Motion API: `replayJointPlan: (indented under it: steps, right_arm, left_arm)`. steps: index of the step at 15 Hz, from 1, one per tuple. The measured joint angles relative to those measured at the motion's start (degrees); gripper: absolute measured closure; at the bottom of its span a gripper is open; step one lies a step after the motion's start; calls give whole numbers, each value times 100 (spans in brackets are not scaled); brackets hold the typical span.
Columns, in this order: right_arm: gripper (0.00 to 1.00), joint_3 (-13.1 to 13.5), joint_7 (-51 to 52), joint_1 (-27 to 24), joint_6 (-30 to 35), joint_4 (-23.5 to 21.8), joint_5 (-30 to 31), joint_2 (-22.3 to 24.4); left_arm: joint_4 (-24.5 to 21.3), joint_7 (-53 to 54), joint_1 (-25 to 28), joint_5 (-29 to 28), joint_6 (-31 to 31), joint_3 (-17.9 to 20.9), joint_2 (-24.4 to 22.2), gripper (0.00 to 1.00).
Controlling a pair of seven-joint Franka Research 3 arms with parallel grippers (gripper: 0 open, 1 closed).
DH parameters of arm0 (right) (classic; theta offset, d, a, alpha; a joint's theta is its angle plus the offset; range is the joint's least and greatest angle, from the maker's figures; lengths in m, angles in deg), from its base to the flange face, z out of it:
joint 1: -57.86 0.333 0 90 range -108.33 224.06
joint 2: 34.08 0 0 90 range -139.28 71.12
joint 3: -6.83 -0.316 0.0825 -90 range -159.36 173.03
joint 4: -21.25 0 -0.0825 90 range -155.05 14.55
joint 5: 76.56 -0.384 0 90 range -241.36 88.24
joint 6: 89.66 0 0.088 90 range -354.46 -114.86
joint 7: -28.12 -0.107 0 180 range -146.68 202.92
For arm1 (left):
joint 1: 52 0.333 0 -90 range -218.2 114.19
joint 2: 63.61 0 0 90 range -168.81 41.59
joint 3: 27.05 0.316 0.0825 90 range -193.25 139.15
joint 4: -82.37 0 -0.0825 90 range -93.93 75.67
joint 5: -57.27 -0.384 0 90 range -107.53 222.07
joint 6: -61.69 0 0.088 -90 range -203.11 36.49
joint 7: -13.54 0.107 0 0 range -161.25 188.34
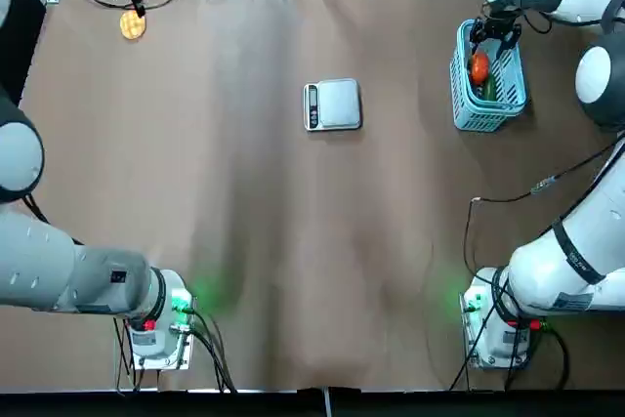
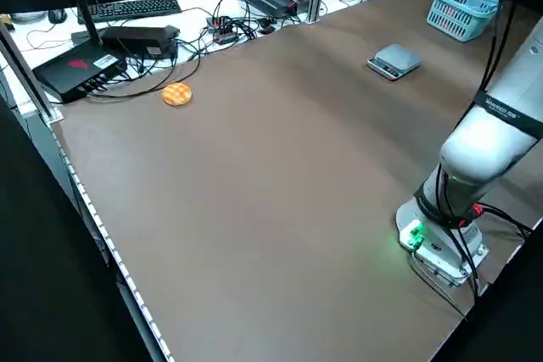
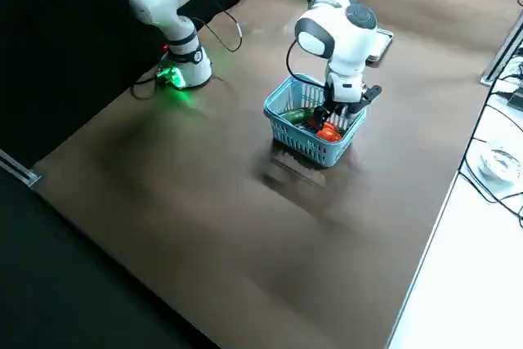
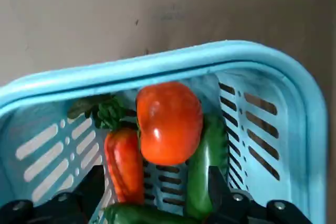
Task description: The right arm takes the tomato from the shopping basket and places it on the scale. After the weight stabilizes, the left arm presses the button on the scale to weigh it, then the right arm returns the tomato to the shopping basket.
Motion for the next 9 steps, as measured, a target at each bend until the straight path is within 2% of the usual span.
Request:
replayJointPlan:
  steps: [9]
  right_arm:
    - [12, 48, -68, -34, -520, -2, 0, -414]
  left_arm:
    - [62, 1588, -23, -1, -5, -71, 132, 0]
